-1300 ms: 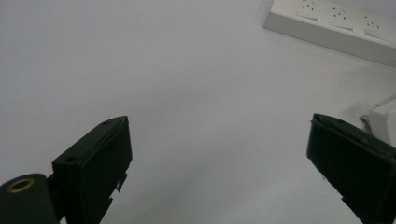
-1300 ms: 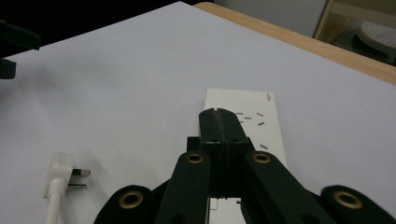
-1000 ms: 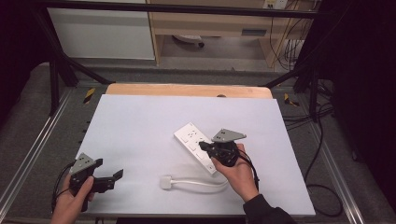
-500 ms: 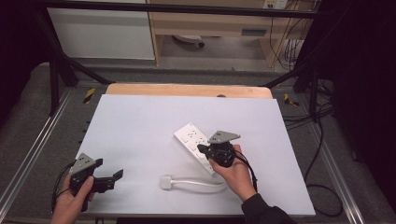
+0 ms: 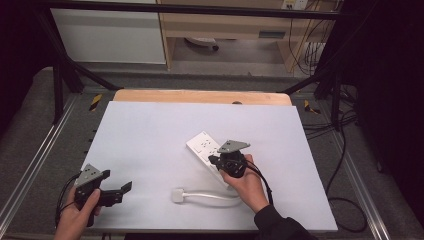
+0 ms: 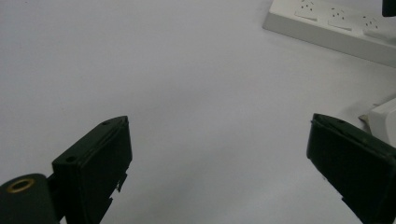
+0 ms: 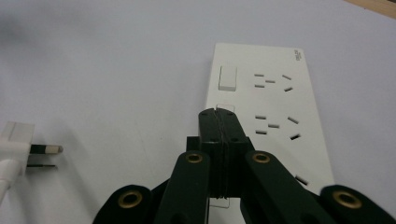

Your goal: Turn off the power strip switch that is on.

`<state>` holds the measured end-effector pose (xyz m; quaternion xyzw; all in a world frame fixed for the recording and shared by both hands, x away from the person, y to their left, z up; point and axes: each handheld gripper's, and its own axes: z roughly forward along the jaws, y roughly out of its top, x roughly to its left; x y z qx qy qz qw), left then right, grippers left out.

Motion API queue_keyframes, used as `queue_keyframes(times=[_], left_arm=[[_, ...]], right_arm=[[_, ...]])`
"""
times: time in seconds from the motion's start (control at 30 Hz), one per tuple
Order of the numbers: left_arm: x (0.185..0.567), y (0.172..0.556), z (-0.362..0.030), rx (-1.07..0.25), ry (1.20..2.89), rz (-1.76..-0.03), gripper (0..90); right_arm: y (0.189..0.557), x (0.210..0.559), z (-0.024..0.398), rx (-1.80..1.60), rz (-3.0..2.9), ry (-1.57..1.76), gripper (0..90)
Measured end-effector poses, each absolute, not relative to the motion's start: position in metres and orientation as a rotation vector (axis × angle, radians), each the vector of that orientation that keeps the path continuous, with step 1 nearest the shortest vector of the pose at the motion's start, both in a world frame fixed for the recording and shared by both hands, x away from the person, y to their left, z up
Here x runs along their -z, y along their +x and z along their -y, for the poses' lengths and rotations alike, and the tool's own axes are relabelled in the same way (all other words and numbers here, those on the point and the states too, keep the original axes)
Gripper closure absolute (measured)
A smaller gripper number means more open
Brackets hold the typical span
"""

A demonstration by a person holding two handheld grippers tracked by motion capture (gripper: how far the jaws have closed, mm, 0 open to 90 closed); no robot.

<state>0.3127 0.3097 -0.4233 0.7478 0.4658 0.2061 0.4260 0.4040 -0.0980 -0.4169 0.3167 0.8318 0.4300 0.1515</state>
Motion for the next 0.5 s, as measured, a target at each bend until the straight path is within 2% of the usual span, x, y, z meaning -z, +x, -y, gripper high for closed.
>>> queue_keyframes(times=[0.5], left_arm=[[0.4232, 0.3128, -0.3094, -0.515, 1.87, -1.163, 6.8]], right_arm=[[0.4071, 0.4254, 0.0951, -1.184, -2.415, 0.912, 90.0]])
